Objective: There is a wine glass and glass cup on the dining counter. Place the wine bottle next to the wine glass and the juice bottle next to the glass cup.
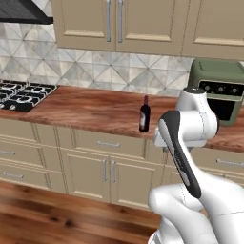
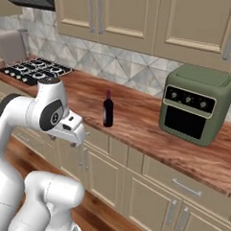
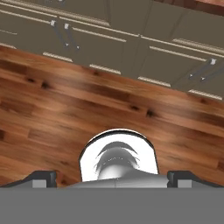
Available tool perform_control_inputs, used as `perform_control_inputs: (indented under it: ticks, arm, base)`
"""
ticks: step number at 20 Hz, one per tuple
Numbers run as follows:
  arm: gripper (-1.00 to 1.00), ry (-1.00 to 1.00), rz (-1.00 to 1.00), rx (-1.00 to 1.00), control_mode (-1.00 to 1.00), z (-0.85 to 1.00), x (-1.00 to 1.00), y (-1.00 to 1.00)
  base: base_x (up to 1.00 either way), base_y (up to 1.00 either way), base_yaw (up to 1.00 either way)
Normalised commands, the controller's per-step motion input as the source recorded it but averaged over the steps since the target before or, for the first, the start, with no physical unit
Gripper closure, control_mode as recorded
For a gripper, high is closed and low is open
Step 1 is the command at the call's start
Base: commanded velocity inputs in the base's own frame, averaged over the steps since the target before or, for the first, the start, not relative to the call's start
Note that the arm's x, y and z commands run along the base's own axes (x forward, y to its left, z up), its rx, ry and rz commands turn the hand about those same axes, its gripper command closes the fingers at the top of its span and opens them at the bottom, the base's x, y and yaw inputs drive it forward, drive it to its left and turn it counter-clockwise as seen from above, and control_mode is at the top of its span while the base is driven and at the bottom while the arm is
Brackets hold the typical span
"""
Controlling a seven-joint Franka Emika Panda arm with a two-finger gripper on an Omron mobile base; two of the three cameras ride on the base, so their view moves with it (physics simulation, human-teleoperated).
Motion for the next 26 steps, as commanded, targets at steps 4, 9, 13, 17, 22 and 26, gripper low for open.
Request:
perform_control_inputs:
  ticks: [4,9,13,17,22,26]
  arm:
    - [-1.00,0.00,0.00,0.00,1.00,0.00,0.00,0.00]
    - [-1.00,0.00,0.00,0.00,1.00,0.00,0.00,0.00]
    - [-1.00,0.00,0.00,0.00,1.00,0.00,0.00,0.00]
    - [-1.00,0.00,0.00,0.00,1.00,0.00,0.00,0.00]
    - [-1.00,0.00,0.00,0.00,1.00,0.00,0.00,0.00]
    - [-1.00,0.00,0.00,0.00,1.00,0.00,0.00,0.00]
  base:
    - [0.36,0.26,-0.04]
    - [0.31,0.32,-0.02]
    - [0.52,0.30,-0.10]
    - [0.57,0.11,-0.11]
    - [0.54,0.06,-0.14]
    - [0.21,0.06,-0.08]
